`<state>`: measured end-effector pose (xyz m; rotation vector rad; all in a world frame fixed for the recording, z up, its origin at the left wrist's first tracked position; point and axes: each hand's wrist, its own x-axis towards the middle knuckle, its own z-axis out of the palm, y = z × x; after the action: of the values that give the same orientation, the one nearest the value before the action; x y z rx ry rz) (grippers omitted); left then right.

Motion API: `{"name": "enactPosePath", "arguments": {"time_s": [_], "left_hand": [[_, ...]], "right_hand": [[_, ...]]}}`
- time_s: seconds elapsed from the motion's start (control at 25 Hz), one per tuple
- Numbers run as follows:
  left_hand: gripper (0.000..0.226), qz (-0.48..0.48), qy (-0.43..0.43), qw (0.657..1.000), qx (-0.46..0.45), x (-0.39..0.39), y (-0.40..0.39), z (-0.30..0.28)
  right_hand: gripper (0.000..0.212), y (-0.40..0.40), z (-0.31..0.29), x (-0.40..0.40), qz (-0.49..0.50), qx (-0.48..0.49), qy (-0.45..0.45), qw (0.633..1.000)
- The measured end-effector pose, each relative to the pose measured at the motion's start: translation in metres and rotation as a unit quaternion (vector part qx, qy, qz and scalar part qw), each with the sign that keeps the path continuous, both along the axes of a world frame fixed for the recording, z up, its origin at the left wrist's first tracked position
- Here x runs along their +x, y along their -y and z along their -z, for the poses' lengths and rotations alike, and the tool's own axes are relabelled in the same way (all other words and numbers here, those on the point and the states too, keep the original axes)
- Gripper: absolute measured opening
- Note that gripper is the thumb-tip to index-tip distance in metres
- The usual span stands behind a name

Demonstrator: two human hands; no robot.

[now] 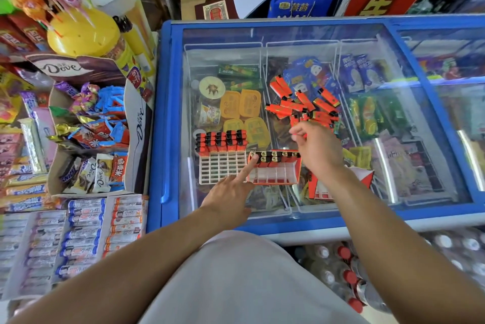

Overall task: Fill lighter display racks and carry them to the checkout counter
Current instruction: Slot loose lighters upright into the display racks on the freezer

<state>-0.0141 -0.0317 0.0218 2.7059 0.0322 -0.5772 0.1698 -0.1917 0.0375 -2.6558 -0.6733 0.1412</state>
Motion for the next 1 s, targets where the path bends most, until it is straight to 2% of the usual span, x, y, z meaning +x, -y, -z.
{"name": "enactPosePath", "arguments": {"time_s": [0.08, 0.2, 0.28, 0.48, 0.6, 0.68, 0.8, 0.88, 1.0], "left_hand": [[0.044, -0.004, -0.003, 1.0, -0.007, 0.001, 0.0, 0.001], [0.04, -0.002, -0.01, 1.0, -0.007, 0.0, 0.0, 0.0], [0.043, 0.0, -0.012, 1.0, -0.01, 0.001, -0.002, 0.0], [0.057, -0.02, 0.03, 0.995, -0.094, 0.001, -0.011, 0.005], [0.05, -0.084, 0.087, 0.984, -0.131, -0.01, -0.022, 0.015], [0.053, -0.102, 0.094, 0.983, -0.117, -0.021, -0.033, 0.029], [0.078, -0.064, 0.017, 0.997, -0.034, -0.035, -0.049, 0.054], [0.094, -0.022, -0.032, 0.999, 0.021, -0.04, -0.052, 0.063], [0.096, -0.027, -0.041, 0.999, 0.016, -0.04, -0.048, 0.064]], "right_hand": [[0.026, -0.004, 0.004, 0.032, -0.035, -0.108, -0.038, 0.993], [0.041, -0.019, 0.02, 0.054, -0.147, -0.242, -0.143, 0.948], [0.049, -0.025, 0.026, 0.061, -0.182, -0.265, -0.165, 0.933], [0.041, -0.033, 0.027, 0.066, -0.206, -0.294, -0.186, 0.915], [0.035, -0.035, 0.032, 0.065, -0.191, -0.288, -0.187, 0.92], [0.03, -0.034, 0.033, 0.064, -0.188, -0.276, -0.193, 0.923], [0.023, -0.03, 0.028, 0.065, -0.16, -0.251, -0.201, 0.933], [0.027, -0.025, 0.021, 0.064, -0.137, -0.205, -0.196, 0.949], [0.037, -0.01, 0.007, 0.052, -0.093, -0.119, -0.164, 0.975]]}}
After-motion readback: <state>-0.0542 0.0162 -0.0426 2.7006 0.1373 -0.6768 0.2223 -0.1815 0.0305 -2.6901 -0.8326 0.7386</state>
